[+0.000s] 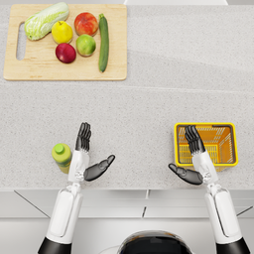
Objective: Pick up the green tea and place it into the yellow basket
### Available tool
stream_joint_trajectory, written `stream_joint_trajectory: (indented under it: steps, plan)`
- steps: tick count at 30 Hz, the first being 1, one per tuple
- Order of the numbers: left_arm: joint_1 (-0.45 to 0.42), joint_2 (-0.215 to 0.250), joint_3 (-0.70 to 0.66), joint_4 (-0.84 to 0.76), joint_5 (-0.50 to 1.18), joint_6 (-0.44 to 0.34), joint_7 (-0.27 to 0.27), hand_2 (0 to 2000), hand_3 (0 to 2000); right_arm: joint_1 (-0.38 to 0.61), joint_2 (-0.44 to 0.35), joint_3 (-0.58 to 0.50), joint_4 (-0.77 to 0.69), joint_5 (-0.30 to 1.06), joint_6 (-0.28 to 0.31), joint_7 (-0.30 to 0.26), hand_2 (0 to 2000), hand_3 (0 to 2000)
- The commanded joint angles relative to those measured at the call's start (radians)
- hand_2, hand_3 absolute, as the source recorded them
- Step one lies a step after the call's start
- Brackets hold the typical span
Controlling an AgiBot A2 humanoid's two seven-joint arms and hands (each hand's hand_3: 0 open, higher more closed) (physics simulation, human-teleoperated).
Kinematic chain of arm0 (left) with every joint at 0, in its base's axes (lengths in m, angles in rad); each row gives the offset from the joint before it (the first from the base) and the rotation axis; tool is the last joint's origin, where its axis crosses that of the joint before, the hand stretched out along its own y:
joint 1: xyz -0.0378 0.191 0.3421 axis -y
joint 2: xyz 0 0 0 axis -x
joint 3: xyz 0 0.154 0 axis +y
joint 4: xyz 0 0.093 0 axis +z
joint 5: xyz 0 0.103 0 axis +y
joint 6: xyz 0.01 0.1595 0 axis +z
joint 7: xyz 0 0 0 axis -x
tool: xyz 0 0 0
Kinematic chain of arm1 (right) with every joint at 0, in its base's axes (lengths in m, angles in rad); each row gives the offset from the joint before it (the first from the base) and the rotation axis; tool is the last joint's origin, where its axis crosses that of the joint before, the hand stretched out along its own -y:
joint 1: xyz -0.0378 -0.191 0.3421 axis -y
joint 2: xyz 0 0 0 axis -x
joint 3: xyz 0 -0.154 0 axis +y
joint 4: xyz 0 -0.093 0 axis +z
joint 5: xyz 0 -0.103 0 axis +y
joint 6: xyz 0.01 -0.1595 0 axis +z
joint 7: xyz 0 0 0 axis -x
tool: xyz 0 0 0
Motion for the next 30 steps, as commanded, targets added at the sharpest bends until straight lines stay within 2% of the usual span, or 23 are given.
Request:
stream_joint_trajectory:
  steps: [1, 12, 13, 15, 18, 23, 26, 30]
  plan:
    - [0.0, 0.0, 0.0, 0.0, 0.0, 0.0, 0.0, 0, 0, 0.0, 0.0, 0.0, 0.0, 0.0, 0.0, 0.0, 0, 0]
    - [0.002, 0.001, 0.03, 0.016, 0.0, 0.0, 0.0, 0, 0, 0.0, 0.0, 0.0, 0.0, 0.0, 0.0, 0.0, 0, 0]
    - [-0.009, -0.002, 0.025, 0.019, 0.0, -0.029, -0.028, 0, 0, 0.002, -0.001, 0.03, -0.016, 0.0, 0.0, 0.0, 0, 0]
    - [-0.017, 0.001, -0.026, -0.049, 0.0, -0.064, -0.064, 0, 0, -0.003, -0.005, -0.032, 0.072, 0.0, -0.048, 0.049, 0, 0]
    - [-0.008, 0.013, -0.134, -0.101, 0.0, -0.087, -0.087, 0, 0, 0.001, -0.014, -0.14, 0.078, 0.0, -0.081, 0.082, 0, 0]
    - [0.0, 0.015, -0.323, -0.135, 0.222, -0.098, -0.098, 0, 0, -0.018, -0.023, -0.283, 0.121, 0.222, -0.096, 0.097, 0, 0]
    - [-0.026, 0.03, -0.43, -0.107, 0.344, -0.1, -0.1, 0, 0, -0.017, -0.028, -0.307, 0.131, 0.343, -0.098, 0.1, 0, 0]
    - [-0.094, 0.056, -0.473, -0.07, 0.403, -0.101, -0.1, 0, 0, -0.019, -0.034, -0.313, 0.106, 0.403, -0.099, 0.101, 0, 0]
